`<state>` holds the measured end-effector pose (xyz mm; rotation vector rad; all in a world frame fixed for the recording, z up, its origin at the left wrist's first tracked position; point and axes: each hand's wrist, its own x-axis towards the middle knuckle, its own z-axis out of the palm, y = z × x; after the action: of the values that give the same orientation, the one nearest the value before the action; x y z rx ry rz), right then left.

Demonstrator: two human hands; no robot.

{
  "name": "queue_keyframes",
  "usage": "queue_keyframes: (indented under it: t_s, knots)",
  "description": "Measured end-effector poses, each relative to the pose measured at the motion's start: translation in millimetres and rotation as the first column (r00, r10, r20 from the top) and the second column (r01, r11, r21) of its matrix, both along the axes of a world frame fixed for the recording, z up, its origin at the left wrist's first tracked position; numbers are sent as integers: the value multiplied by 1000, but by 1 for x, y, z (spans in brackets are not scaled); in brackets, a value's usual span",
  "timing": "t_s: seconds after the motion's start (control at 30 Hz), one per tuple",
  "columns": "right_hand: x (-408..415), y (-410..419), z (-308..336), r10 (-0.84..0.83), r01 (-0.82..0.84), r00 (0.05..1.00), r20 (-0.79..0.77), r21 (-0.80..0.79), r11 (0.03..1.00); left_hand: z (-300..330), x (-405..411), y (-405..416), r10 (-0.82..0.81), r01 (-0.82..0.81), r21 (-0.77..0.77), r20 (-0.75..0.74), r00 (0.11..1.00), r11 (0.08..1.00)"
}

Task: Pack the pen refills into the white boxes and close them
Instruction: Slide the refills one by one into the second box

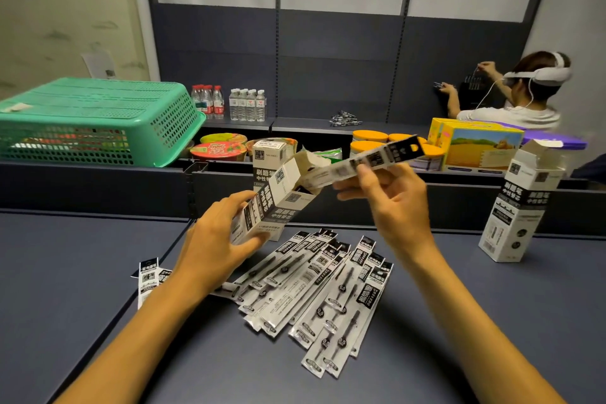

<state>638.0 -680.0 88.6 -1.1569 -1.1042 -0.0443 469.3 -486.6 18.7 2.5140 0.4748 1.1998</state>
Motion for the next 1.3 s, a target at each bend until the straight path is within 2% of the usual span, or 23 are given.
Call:
queue_keyframes:
  t_s: [0.07,0.2,0.33,0.5,0.7,0.87,0.93,1.07,1.13,1.2,1.23,1.3]
  knots:
    - [-2,6,-5,44,-39,998,47,-99,994,0,0,-2,-16,16,1,-1,1000,1000]
    - [-3,13,-12,-29,79,970,242,-201,976,0,0,-3,-52,52,-4,4,999,999]
    - [-6,13,-10,-51,125,961,271,-263,956,-1,0,-2,-48,48,-3,-1,999,999]
    - [-7,17,-20,-13,189,927,376,-436,880,-3,2,-3,-54,54,15,-4,999,998]
    - [-7,13,-15,15,60,964,265,-274,960,-3,2,0,-48,48,24,0,999,999]
    - [-4,19,-27,80,151,910,406,-507,848,-5,2,0,-29,30,34,-12,999,999]
    - [-3,17,-26,102,117,910,401,-485,867,-5,2,1,-28,29,33,-11,1000,999]
    - [3,6,-17,53,1,977,205,-253,968,-4,1,1,-20,19,38,4,1000,999]
    - [13,0,-15,0,37,989,145,-257,966,-3,0,2,-18,18,30,1,1000,999]
    - [31,-4,-22,-103,171,979,177,-426,889,-3,0,3,-17,17,24,-4,1000,1000]
    - [42,-5,-27,-150,259,960,237,-545,798,-3,0,3,-17,17,20,-4,1000,1000]
    - [63,-8,-41,-179,413,908,379,-735,538,-3,0,3,-18,18,9,-5,1000,1000]
